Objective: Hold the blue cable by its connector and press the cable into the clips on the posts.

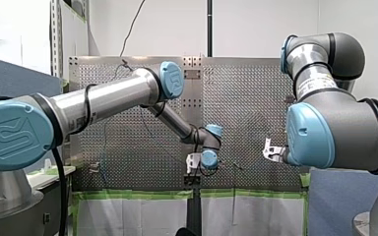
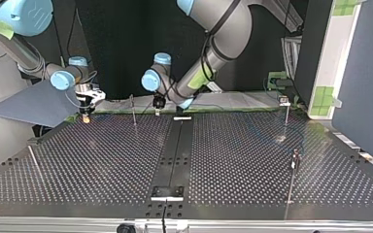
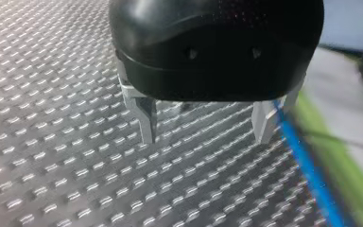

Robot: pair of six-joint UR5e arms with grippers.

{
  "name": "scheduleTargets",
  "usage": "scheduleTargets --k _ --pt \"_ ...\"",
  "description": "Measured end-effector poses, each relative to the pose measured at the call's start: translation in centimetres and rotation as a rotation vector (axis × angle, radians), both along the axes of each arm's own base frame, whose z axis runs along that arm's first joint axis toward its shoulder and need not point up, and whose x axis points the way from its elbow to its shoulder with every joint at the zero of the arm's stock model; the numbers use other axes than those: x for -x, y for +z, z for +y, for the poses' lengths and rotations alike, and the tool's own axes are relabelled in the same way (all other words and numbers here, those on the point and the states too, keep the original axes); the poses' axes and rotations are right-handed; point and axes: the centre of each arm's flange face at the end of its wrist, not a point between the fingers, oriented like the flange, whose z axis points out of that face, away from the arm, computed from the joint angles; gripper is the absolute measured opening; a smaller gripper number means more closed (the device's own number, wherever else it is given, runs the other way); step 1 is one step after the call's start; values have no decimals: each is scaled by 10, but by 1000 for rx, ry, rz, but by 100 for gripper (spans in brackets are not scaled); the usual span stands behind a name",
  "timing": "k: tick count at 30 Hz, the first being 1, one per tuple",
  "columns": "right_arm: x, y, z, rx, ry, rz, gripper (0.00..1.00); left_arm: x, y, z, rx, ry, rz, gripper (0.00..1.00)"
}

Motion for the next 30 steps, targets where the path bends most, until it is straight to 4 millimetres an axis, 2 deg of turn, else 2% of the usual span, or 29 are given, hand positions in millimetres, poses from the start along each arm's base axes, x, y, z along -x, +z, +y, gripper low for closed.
scheduleTargets --k 7,11,21,30 --pt "-1 0 1 -5 2 1 0 33 -16 0 -64 -59 88 100" --pt "-3 -1 2 -7 5 1 0 49 -8 -6 -65 -92 94 100" --pt "-6 -3 5 -23 7 4 0 88 27 -28 -16 -178 59 100" --pt "-7 -4 7 -39 7 5 0 137 15 -40 -22 -249 90 100"
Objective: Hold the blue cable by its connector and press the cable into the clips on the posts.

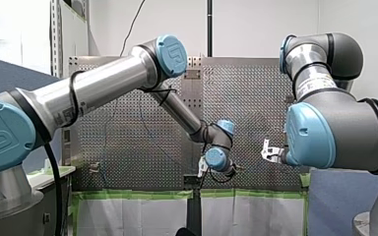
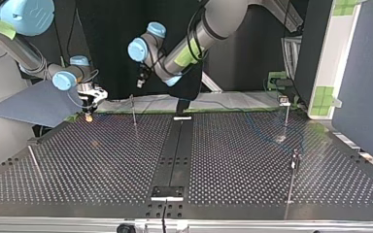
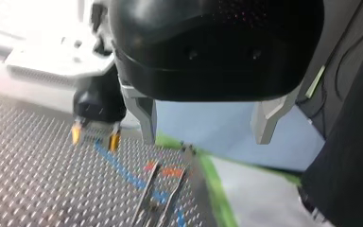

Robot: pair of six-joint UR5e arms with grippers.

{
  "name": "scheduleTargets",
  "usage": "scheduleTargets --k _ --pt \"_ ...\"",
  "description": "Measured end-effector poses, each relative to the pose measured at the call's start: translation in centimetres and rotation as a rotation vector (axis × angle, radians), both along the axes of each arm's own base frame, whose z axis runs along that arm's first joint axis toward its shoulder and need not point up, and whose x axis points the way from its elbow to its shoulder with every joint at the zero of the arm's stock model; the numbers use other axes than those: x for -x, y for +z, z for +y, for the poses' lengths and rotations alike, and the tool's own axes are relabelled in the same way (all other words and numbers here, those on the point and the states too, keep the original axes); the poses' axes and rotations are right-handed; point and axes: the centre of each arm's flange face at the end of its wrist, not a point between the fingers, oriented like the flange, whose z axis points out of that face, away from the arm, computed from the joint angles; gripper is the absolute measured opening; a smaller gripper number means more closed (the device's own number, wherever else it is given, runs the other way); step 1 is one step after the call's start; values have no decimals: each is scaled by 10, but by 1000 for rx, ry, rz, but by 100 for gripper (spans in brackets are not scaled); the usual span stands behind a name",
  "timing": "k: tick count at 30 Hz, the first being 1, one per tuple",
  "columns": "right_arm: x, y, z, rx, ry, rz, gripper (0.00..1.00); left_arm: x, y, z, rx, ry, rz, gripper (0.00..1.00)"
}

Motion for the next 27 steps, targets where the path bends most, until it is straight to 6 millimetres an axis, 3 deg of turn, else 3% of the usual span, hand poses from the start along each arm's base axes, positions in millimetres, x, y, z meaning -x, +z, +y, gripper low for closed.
scheduleTargets --k 6,18,27 --pt "0 0 1 -7 -1 -1 0 14 -7 -4 29 17 -13 100" --pt "-4 -1 2 -11 3 -7 0 1 -35 -20 56 72 -87 100" --pt "-7 -1 3 -12 7 -8 0 -14 -22 -38 122 85 -144 100"
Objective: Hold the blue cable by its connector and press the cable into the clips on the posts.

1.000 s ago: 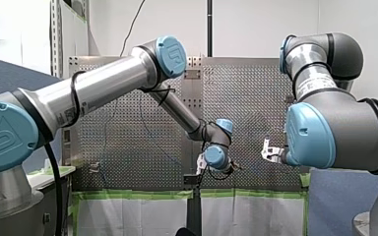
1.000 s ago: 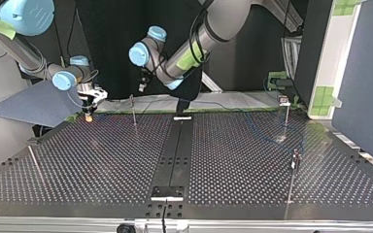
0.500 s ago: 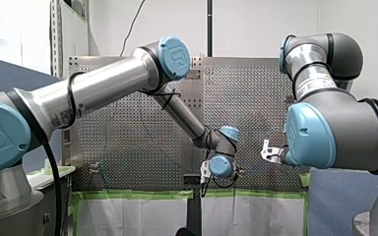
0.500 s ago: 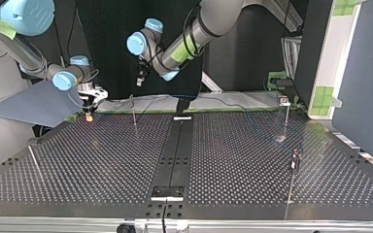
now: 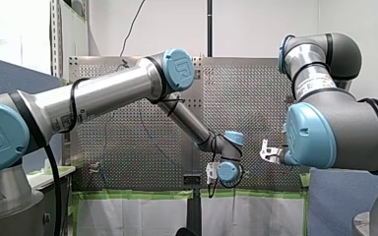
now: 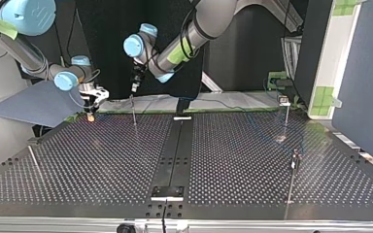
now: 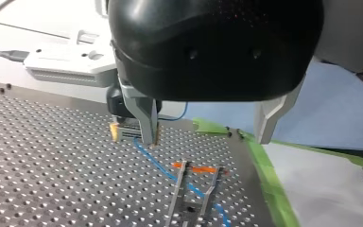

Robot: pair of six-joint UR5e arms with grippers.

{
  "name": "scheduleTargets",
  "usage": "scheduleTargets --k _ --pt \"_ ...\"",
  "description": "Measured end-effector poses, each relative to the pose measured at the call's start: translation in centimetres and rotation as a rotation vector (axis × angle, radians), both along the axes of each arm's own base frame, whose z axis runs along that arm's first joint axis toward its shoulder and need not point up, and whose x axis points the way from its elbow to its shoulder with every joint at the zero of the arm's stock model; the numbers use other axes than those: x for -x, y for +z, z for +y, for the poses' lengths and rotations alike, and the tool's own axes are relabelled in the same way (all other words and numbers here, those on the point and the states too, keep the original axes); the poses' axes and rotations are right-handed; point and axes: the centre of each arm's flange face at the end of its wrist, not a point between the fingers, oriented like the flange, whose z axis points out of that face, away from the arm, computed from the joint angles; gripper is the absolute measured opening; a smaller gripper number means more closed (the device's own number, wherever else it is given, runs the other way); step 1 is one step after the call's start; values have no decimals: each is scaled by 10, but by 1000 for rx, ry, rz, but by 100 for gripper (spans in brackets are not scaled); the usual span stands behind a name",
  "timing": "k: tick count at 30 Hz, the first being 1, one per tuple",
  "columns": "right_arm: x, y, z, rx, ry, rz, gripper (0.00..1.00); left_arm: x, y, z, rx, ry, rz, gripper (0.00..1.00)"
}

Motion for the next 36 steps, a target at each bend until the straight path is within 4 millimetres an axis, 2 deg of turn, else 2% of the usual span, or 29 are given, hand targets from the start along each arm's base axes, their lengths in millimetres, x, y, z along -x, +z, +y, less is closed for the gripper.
scheduleTargets --k 5,12,15,36 --pt "-1 0 0 0 1 0 0 -5 -2 -1 4 8 -5 100" --pt "-2 0 1 0 3 0 0 -10 -27 0 -26 21 19 100" --pt "-2 0 1 -1 3 0 0 -10 -31 -2 -20 29 11 100" --pt "-3 0 1 -2 6 0 0 -14 -20 -16 20 32 -27 100"
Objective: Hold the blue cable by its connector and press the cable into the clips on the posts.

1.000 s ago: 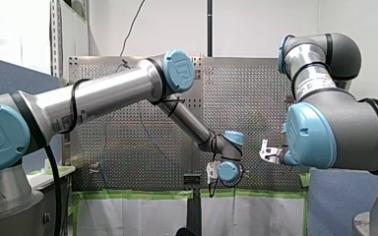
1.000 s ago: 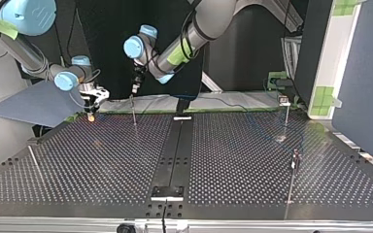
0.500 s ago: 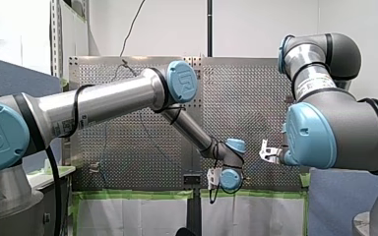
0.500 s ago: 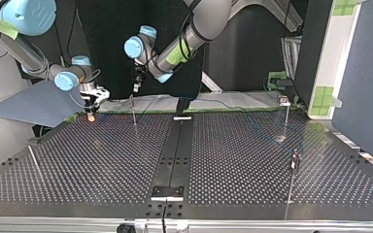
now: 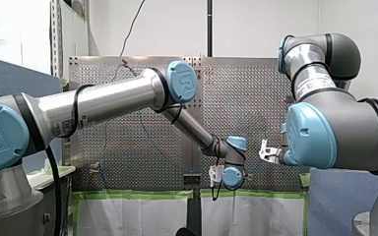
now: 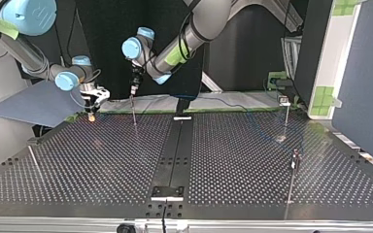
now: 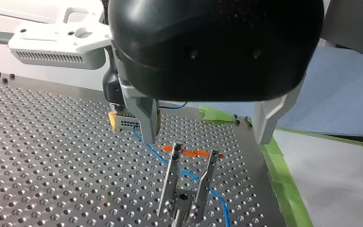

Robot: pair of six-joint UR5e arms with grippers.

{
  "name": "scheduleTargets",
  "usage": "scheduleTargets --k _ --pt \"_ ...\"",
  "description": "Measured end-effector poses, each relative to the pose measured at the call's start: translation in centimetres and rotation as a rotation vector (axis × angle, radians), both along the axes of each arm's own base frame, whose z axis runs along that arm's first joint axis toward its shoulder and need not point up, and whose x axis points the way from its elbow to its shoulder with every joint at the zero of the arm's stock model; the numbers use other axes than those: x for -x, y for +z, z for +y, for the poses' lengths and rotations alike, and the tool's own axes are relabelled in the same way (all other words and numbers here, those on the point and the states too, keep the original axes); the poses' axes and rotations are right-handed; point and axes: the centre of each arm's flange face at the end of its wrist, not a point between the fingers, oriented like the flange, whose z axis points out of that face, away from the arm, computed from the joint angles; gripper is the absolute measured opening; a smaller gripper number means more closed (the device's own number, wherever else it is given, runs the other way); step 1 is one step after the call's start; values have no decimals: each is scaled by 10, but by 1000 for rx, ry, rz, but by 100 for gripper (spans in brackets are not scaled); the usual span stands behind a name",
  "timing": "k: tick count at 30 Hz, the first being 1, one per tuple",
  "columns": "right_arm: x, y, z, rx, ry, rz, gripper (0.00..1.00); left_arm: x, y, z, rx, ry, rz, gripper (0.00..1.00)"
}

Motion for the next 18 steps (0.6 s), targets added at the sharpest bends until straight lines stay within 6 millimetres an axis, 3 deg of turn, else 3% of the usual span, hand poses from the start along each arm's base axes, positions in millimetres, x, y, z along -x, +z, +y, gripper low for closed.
scheduleTargets --k 18 --pt "0 -1 0 -3 -1 -4 0 4 -6 5 -17 0 14 100"
